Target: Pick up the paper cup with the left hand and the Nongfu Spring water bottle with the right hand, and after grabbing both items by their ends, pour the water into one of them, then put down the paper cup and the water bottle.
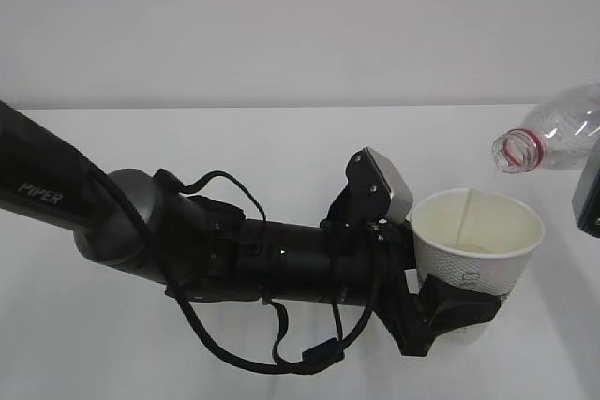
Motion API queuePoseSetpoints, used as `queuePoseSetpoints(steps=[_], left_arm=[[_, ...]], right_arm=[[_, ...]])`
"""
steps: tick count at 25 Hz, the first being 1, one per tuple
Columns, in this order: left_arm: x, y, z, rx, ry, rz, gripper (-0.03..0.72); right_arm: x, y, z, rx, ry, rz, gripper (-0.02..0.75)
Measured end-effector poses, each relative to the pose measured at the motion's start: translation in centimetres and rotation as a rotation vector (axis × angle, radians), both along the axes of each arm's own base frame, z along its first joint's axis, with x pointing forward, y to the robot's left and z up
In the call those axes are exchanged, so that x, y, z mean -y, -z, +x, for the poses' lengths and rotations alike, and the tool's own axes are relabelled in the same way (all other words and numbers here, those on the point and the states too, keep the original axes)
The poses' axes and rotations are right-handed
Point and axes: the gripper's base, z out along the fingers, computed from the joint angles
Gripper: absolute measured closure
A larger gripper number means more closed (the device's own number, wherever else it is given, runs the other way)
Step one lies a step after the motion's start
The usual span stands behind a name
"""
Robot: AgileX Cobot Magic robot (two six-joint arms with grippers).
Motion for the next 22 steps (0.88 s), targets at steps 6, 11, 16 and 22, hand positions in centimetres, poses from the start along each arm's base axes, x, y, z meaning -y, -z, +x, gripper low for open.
queuePoseSetpoints(steps=[6,11,16,22], left_arm=[[0.0,0.0,0.0,0.0,0.0,0.0,0.177],[0.0,0.01,0.01,0.0,-0.001,0.002,0.177],[0.0,0.01,0.01,0.0,-0.001,0.002,0.178],[0.0,0.01,0.01,0.0,-0.001,0.001,0.178]], right_arm=[[0.0,0.0,0.0,0.0,-0.001,-0.008,0.276],[0.0,-0.02,0.0,0.002,-0.001,-0.012,0.276],[0.0,-0.01,0.0,0.002,-0.001,-0.012,0.276],[0.0,-0.05,0.01,0.006,-0.002,-0.017,0.276]])
